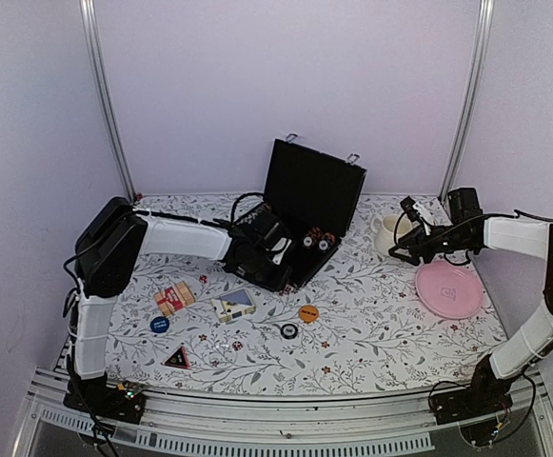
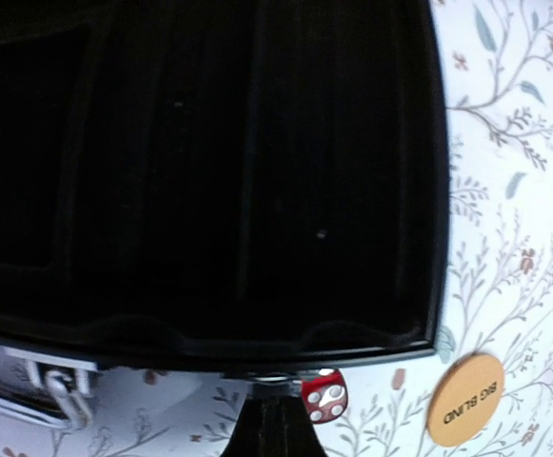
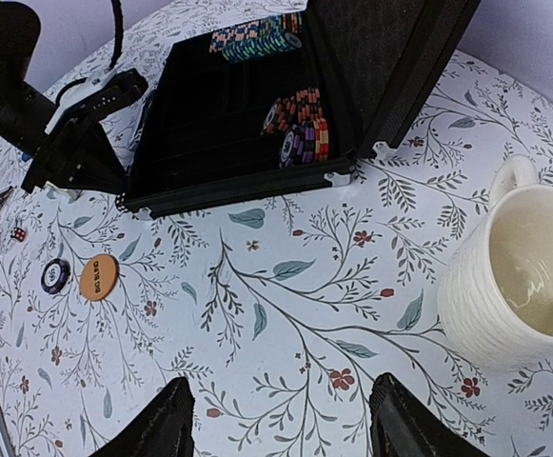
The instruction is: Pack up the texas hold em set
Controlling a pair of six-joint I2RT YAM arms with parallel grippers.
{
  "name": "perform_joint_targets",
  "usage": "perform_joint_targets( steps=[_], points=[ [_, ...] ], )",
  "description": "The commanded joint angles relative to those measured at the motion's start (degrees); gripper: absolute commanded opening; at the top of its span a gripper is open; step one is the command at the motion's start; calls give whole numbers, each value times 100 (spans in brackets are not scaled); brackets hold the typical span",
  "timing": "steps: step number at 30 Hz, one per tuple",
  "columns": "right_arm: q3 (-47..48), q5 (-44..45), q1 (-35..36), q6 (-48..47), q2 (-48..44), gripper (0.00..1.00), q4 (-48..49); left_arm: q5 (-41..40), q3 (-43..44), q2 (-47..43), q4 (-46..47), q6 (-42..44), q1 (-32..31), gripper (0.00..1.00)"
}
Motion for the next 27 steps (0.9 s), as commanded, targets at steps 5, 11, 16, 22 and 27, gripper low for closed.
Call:
perform_joint_targets(
  steps=[5, 11, 16, 22, 27],
  points=[
    [172, -111, -5, -63, 188, 58, -77, 565, -32, 119, 283, 160, -470, 0],
    [209, -134, -4, -64, 272, 58, -100, 828, 114, 213, 283, 166, -652, 0],
    [225, -135, -5, -71, 312, 58, -120, 984, 285, 403, 283, 219, -746, 0],
    [229, -120, -5, -73, 331, 58, -129, 1057, 502, 536, 261, 267, -822, 0],
    [231, -129, -10, -81, 344, 58, -130, 791, 661, 138, -180, 552, -839, 0]
  ],
)
